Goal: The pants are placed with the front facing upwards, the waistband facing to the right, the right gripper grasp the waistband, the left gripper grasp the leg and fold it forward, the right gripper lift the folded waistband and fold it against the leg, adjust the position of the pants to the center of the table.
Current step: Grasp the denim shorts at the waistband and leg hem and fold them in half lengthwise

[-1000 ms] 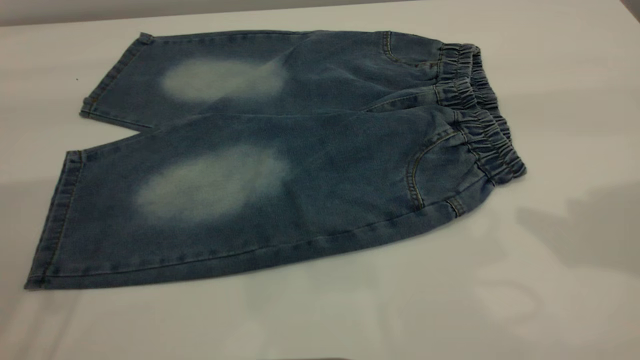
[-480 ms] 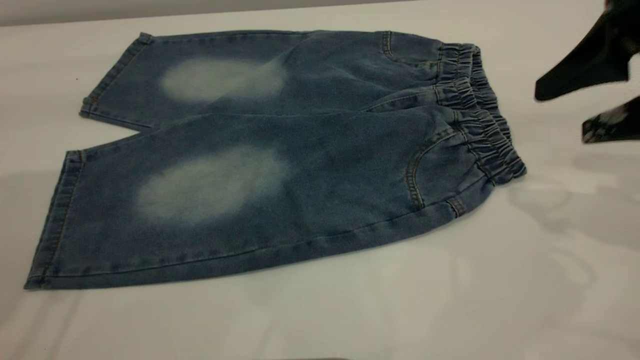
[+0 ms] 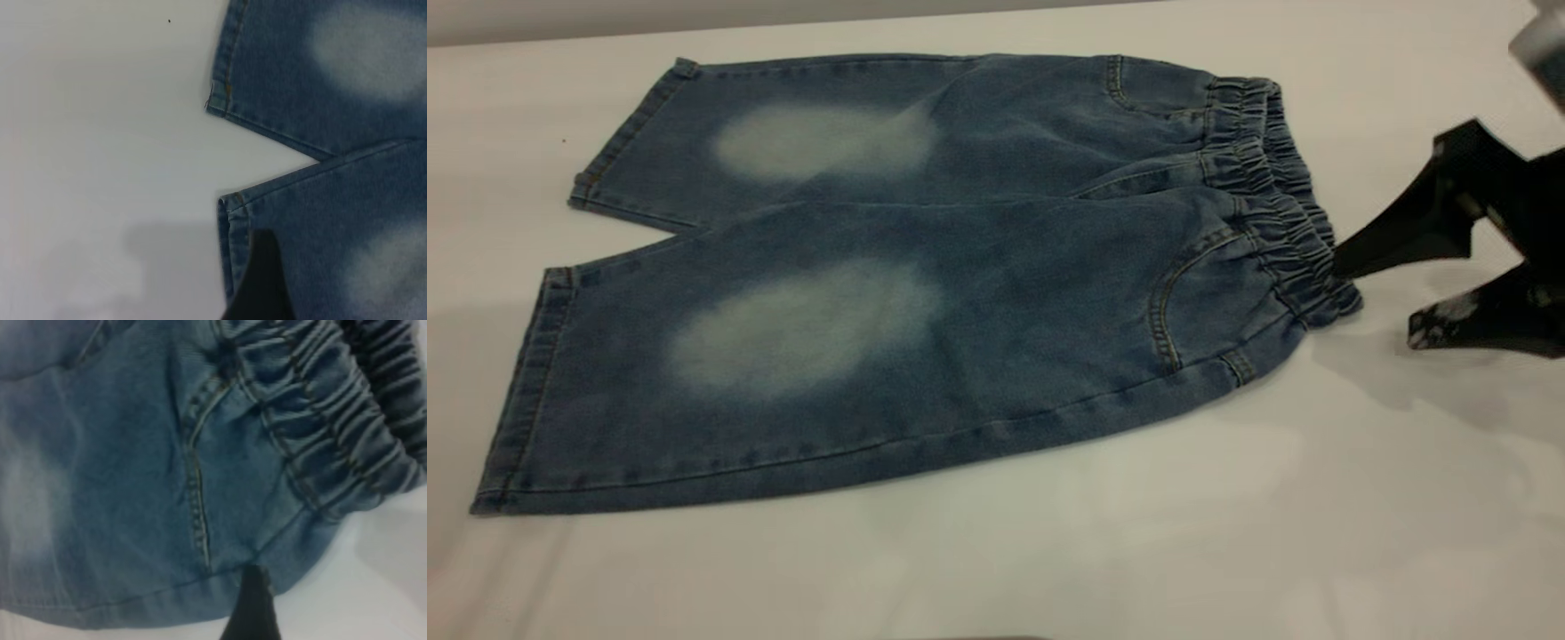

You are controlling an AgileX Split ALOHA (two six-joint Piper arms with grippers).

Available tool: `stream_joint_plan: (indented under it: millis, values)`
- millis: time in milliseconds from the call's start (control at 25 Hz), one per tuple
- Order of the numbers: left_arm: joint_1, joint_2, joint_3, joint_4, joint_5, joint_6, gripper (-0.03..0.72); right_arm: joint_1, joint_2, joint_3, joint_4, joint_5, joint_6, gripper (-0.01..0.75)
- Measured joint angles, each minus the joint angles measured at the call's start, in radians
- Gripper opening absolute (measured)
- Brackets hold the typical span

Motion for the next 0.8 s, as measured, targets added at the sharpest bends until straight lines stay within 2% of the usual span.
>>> stream_joint_plan:
  millis: [440,800]
  values:
    - [0.000,0.000,0.000,0.000,0.000,0.000,0.547,0.000,0.123,-0.102,0.020,0.031,-0.021,0.523]
    - [0.000,0.000,0.000,0.000,0.000,-0.016,0.547,0.013,0.241,-0.195,0.028,0.185,-0.021,0.523]
